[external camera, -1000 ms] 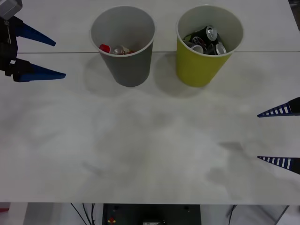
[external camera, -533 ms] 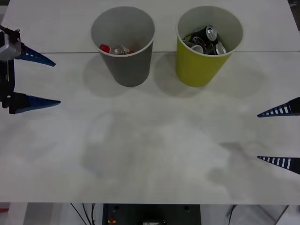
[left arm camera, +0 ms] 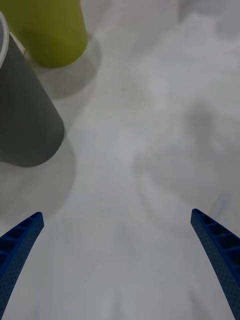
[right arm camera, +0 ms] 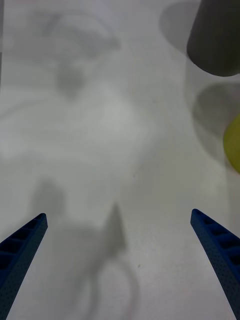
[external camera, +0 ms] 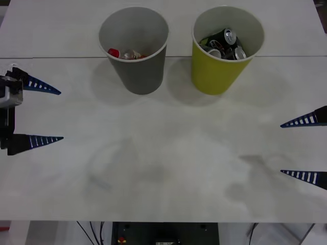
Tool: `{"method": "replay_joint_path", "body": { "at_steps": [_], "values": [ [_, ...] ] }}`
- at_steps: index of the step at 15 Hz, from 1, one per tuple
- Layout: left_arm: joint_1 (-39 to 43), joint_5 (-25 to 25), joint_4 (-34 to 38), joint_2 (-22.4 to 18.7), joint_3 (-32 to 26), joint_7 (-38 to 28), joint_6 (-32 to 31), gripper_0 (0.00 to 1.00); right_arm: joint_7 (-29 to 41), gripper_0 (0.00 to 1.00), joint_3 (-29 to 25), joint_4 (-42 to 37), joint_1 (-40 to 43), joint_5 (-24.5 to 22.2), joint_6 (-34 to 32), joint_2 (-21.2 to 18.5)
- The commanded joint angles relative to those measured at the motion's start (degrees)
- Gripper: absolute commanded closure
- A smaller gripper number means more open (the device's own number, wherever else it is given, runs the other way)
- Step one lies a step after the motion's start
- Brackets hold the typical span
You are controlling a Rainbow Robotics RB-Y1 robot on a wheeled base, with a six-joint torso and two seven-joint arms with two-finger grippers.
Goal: Put the can into the green bin and the plastic bottle into the gray bin
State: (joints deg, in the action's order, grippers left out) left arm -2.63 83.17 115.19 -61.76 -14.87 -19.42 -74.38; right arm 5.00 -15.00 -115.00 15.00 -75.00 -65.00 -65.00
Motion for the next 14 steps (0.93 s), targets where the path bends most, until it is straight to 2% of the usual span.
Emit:
{"method": "replay_joint_path", "body": {
  "at_steps": [1,5,8,14],
  "values": [
    [4.3,1.29,3.46,2.79,-2.71,1.23,0.02,0.0,0.0,0.0,0.0,0.0,0.0,0.0,0.0,0.0],
    [7.37,2.87,6.19,5.95,-3.94,5.89,-1.12,0.0,0.0,0.0,0.0,0.0,0.0,0.0,0.0,0.0],
    [7.64,2.87,6.98,5.95,-3.94,6.76,-3.32,0.0,0.0,0.0,0.0,0.0,0.0,0.0,0.0,0.0],
    [10.45,2.17,8.74,6.04,-3.94,7.29,-3.4,0.0,0.0,0.0,0.0,0.0,0.0,0.0,0.0,0.0]
  ]
}}
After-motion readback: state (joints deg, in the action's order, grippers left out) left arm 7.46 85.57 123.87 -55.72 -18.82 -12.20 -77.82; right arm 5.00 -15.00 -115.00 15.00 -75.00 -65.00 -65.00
